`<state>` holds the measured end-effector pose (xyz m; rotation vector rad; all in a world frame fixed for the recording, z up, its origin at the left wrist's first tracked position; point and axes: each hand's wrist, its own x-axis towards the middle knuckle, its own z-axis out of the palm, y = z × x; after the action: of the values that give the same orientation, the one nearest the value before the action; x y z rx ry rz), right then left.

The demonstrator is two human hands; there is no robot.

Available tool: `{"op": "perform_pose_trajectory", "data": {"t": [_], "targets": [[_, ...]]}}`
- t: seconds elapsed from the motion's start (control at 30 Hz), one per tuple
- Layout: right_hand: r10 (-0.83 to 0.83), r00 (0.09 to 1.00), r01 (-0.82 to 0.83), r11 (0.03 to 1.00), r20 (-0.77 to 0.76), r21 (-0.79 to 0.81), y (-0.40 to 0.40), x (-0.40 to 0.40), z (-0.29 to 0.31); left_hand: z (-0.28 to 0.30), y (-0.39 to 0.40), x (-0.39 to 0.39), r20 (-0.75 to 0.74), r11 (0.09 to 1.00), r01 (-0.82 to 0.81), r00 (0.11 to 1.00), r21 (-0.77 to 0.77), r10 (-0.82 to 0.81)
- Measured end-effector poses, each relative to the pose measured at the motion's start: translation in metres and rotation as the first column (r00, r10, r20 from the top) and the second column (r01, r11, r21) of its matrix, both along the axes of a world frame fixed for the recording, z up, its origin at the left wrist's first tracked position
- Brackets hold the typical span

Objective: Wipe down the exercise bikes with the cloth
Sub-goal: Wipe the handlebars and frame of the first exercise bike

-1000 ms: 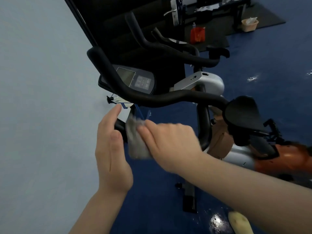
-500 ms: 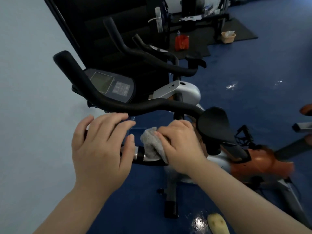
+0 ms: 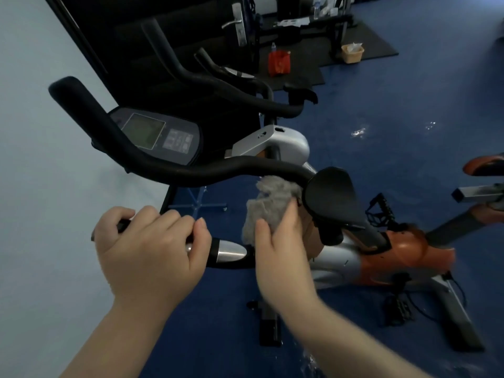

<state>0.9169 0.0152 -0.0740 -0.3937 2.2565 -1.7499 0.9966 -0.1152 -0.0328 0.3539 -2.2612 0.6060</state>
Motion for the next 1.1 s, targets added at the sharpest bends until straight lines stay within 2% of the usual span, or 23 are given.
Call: {"op": "perform_pose_trajectory", "data": {"t": [0.07,0.1,0.17,0.2,0.27,0.33,0.37,0.43,0.5,0.6,0.67,0.73,0.77,0.8,0.87,0.93,1.03,1.07,1.1], "targets": [[-0.037,0.999,0.038,0.998,0.016,-0.040,-0.001,-0.006,0.001,-0.001,0.000,-0.001,-0.013,1.000,0.008,1.000,-0.007,-0.009],[-0.049,0.998,0.049,0.999,0.051,-0.008,-0.005,-0.022,-0.001,-0.001,0.000,-0.002,-0.012,1.000,0.012,1.000,-0.012,-0.012],[-0.097,0.972,0.075,0.991,0.216,0.107,-0.015,-0.048,0.009,0.000,-0.001,-0.001,0.006,1.000,0.015,1.000,-0.019,-0.014],[-0.097,0.973,0.074,0.991,0.210,0.114,-0.014,-0.047,0.011,0.001,-0.001,-0.001,0.008,1.000,0.013,1.000,-0.018,-0.013],[-0.092,0.985,0.084,0.995,0.147,0.057,-0.007,-0.024,0.003,-0.001,0.000,-0.001,0.006,1.000,0.006,1.000,-0.008,-0.006],[-0.056,0.977,0.066,0.997,0.207,-0.042,0.000,-0.013,0.005,-0.002,0.001,-0.002,-0.011,1.000,0.005,1.000,-0.008,-0.005],[-0.039,0.958,0.071,0.992,0.285,-0.102,-0.002,-0.021,0.007,-0.002,0.000,-0.003,-0.017,1.000,0.009,1.000,-0.012,-0.010],[-0.062,0.853,0.208,0.951,0.518,-0.229,-0.011,-0.042,0.008,0.000,0.000,-0.003,-0.005,1.000,0.013,1.000,-0.015,-0.013],[-0.081,0.743,0.351,0.892,0.664,-0.285,-0.016,-0.027,0.012,0.000,0.001,-0.002,-0.005,1.000,0.008,1.000,-0.011,-0.008],[-0.162,0.719,0.423,0.873,0.675,-0.242,-0.017,0.027,0.014,-0.003,0.000,-0.002,-0.021,1.000,0.014,1.000,-0.015,-0.014],[-0.156,0.589,0.508,0.835,0.793,-0.213,-0.021,0.008,0.007,-0.003,-0.001,-0.001,-0.020,1.000,0.020,1.000,-0.019,-0.021],[-0.077,0.450,0.606,0.758,0.890,-0.240,-0.020,-0.026,0.017,-0.001,-0.001,-0.001,-0.005,0.999,0.020,1.000,-0.027,-0.020],[-0.057,0.426,0.631,0.734,0.903,-0.251,-0.021,-0.030,0.020,-0.001,-0.001,0.000,-0.003,0.999,0.013,1.000,-0.031,-0.014],[-0.050,0.460,0.614,0.739,0.886,-0.277,-0.021,-0.025,0.018,-0.002,0.000,0.000,-0.001,0.999,0.009,1.000,-0.032,-0.009],[-0.146,0.614,0.492,0.839,0.776,-0.232,-0.024,0.001,0.010,-0.005,0.000,0.001,-0.001,1.000,0.001,1.000,-0.024,-0.001],[-0.166,0.628,0.496,0.838,0.761,-0.226,-0.025,0.004,0.008,-0.004,-0.001,0.000,-0.007,1.000,-0.003,1.000,-0.021,0.003],[-0.029,0.529,0.559,0.764,0.848,-0.322,-0.018,-0.030,0.014,-0.003,-0.001,0.000,0.007,1.000,-0.009,1.000,-0.023,0.009],[-0.049,0.558,0.546,0.773,0.828,-0.322,-0.016,-0.031,0.013,-0.004,0.000,0.000,0.006,1.000,-0.013,1.000,-0.022,0.013],[-0.084,0.655,0.477,0.817,0.751,-0.324,-0.015,-0.024,0.007,-0.004,0.000,0.000,0.003,1.000,-0.015,1.000,-0.018,0.015]]}}
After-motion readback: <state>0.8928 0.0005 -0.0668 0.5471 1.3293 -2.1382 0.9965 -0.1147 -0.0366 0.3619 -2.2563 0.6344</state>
